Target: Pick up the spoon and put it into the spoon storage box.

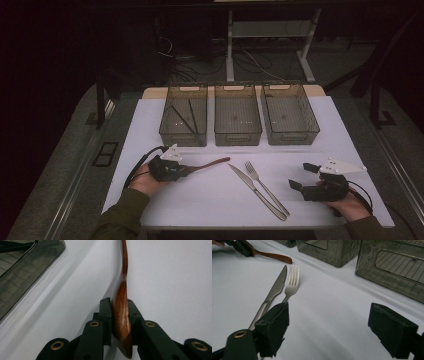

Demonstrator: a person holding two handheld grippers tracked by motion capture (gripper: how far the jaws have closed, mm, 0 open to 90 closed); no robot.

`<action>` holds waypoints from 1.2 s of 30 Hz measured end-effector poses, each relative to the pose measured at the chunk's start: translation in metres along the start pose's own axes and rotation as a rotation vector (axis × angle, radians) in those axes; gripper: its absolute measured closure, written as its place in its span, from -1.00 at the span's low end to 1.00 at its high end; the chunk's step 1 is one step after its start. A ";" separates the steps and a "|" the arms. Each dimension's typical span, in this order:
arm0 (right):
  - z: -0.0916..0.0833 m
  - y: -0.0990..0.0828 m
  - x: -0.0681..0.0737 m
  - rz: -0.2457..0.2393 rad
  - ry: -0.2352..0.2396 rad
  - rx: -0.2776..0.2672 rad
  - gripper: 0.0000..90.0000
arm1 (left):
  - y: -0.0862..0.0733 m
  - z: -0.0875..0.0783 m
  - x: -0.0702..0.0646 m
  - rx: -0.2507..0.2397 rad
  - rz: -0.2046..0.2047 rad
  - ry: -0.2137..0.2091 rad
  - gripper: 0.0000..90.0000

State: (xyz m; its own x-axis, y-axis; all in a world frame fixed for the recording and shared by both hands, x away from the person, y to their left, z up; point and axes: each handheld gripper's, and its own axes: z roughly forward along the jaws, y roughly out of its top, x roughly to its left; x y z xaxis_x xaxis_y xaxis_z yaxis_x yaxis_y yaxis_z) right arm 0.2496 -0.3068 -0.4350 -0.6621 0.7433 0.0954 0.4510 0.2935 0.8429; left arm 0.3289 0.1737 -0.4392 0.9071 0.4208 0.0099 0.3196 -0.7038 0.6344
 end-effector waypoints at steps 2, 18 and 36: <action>0.000 0.000 0.000 0.001 0.000 -0.001 -0.64 | 0.000 -0.001 0.000 -0.006 -0.003 0.001 0.74; 0.001 0.000 0.001 -0.001 0.002 0.000 -0.64 | 0.018 -0.027 0.001 -0.121 -0.075 0.028 0.74; 0.001 0.001 0.001 0.004 0.003 -0.002 -0.64 | 0.070 -0.045 0.004 -0.212 -0.087 0.061 0.73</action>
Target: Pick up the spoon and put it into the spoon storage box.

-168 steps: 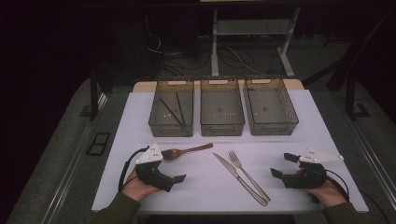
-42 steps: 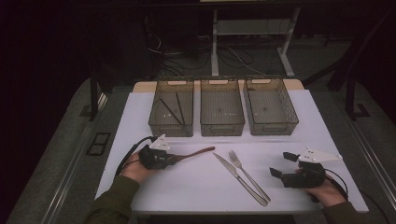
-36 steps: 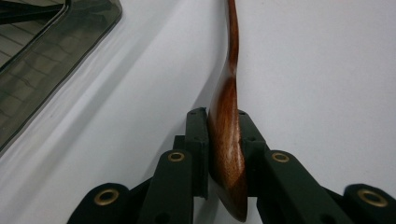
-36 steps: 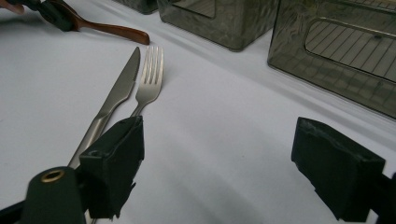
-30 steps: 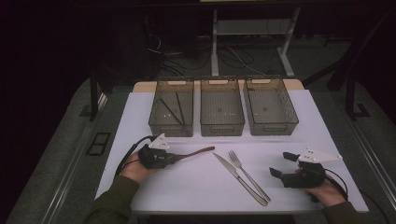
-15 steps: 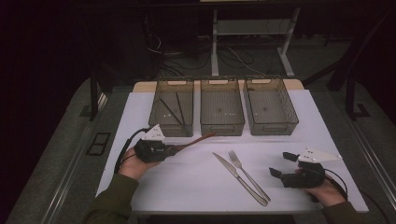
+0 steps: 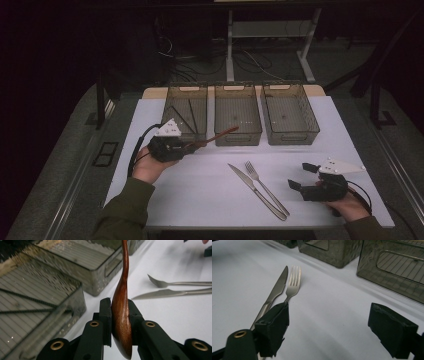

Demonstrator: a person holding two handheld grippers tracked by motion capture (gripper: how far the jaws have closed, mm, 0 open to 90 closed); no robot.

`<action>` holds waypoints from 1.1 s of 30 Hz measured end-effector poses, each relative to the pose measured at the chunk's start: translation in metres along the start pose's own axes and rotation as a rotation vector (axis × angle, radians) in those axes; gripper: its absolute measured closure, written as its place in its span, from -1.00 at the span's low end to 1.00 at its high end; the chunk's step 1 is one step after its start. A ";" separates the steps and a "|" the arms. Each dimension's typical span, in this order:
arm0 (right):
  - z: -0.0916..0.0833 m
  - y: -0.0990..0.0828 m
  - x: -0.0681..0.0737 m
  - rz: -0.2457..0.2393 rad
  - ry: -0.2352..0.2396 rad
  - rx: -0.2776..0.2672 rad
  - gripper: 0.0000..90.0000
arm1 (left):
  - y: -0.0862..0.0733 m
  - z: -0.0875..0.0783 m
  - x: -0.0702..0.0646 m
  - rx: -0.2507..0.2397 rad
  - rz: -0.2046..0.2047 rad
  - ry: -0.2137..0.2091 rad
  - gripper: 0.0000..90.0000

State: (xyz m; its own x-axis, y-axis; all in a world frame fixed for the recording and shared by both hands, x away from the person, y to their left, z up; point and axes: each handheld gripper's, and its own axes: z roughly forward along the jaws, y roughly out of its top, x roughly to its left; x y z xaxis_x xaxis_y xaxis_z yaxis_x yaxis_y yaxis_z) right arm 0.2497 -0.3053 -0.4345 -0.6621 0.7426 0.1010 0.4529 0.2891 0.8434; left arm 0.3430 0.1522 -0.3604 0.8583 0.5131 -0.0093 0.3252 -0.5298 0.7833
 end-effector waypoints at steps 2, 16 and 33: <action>0.000 0.000 0.000 0.001 -0.001 -0.001 -0.64 | 0.005 0.002 0.001 -0.002 0.004 0.004 0.73; 0.000 0.000 0.000 0.006 0.000 -0.006 -0.64 | 0.042 0.029 0.017 -0.024 -0.050 0.045 0.73; -0.001 0.000 -0.001 0.005 0.002 -0.006 -0.64 | 0.070 0.075 0.033 -0.028 -0.135 0.094 0.73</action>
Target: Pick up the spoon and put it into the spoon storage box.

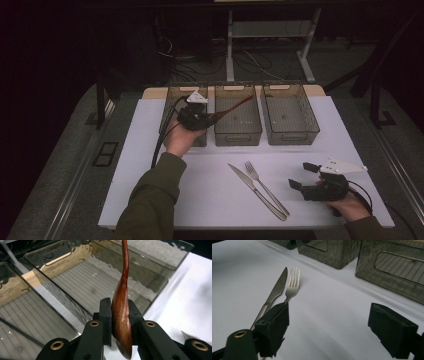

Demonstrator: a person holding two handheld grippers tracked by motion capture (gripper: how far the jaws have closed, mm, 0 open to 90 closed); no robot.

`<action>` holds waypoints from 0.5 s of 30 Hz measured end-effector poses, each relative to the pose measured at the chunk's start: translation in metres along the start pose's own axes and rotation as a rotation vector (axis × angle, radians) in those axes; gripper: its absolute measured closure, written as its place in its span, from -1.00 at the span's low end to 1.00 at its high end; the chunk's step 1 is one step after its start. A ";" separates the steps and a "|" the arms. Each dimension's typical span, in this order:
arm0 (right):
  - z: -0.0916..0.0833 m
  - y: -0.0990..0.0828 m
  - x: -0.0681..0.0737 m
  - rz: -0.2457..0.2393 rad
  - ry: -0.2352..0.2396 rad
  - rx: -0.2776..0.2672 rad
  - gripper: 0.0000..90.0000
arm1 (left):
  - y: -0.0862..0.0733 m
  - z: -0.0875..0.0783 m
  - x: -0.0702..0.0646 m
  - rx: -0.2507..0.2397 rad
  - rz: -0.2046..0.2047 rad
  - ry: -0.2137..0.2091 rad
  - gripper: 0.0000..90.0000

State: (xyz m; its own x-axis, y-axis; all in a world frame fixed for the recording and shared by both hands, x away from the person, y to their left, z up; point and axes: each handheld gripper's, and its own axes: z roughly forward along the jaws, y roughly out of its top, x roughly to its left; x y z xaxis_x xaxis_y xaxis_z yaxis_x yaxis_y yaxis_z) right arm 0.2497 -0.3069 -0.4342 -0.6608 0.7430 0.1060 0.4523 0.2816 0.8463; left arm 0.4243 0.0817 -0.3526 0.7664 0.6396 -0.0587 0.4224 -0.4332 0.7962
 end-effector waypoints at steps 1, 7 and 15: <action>0.000 0.000 0.000 0.000 0.000 0.000 -0.64 | 0.002 0.003 0.000 0.001 -0.007 0.001 0.73; 0.000 0.000 0.000 0.004 0.001 -0.001 -0.64 | 0.011 0.022 -0.004 0.036 0.011 0.024 0.73; -0.001 0.000 0.000 0.005 0.001 -0.004 -0.64 | 0.014 0.045 -0.011 0.071 -0.012 0.074 0.73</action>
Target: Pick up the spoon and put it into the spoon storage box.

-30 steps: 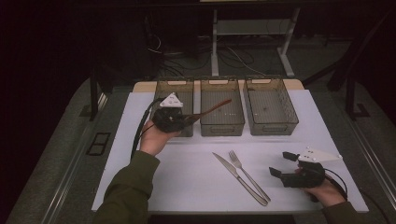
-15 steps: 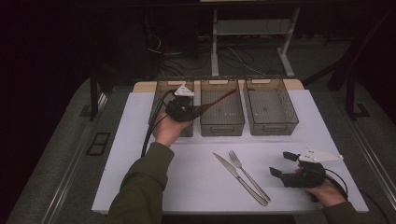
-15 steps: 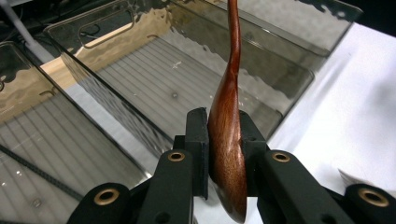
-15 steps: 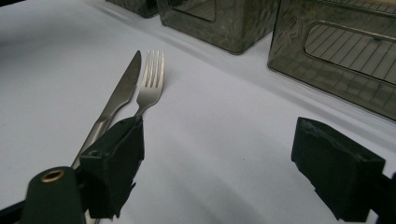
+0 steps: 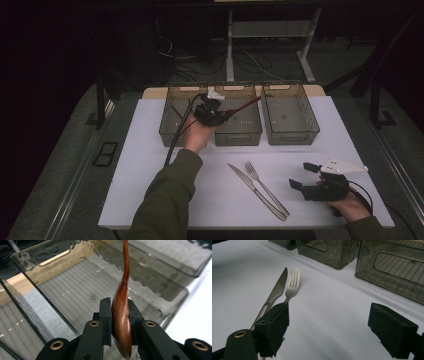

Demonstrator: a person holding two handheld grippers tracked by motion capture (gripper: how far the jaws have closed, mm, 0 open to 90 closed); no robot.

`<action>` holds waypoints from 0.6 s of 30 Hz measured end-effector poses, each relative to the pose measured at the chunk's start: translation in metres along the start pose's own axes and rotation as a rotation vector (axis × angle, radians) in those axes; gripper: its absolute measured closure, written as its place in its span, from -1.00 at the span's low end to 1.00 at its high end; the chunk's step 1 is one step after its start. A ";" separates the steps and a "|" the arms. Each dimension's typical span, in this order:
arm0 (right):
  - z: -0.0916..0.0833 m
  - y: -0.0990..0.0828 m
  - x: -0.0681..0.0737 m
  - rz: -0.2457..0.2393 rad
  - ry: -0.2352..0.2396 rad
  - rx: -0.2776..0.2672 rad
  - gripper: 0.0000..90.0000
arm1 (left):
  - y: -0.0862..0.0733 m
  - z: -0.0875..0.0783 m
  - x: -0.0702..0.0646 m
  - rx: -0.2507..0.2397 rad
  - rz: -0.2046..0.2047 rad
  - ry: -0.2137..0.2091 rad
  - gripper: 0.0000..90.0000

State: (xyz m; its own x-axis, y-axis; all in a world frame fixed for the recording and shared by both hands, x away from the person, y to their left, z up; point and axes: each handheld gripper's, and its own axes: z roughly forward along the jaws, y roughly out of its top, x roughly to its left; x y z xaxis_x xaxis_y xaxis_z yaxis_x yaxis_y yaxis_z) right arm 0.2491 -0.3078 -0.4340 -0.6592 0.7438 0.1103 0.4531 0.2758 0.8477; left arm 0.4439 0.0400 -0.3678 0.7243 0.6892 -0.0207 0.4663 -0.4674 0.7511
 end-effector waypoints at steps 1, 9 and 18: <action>0.000 0.000 0.000 0.001 -0.001 0.000 -0.64 | 0.000 0.002 0.000 0.001 -0.004 0.002 0.73; -0.001 0.000 0.000 0.003 -0.001 -0.003 -0.64 | -0.004 0.007 0.003 0.027 -0.020 0.042 0.74; -0.001 0.000 0.000 0.002 -0.001 -0.003 -0.64 | -0.009 0.016 0.000 0.068 -0.011 0.050 0.73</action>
State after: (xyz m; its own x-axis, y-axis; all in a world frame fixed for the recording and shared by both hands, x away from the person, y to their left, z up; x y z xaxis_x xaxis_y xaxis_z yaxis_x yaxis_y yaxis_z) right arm 0.2487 -0.3086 -0.4335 -0.6573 0.7453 0.1115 0.4524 0.2720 0.8493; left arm 0.4476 0.0353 -0.3846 0.6935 0.7204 0.0056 0.5086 -0.4952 0.7044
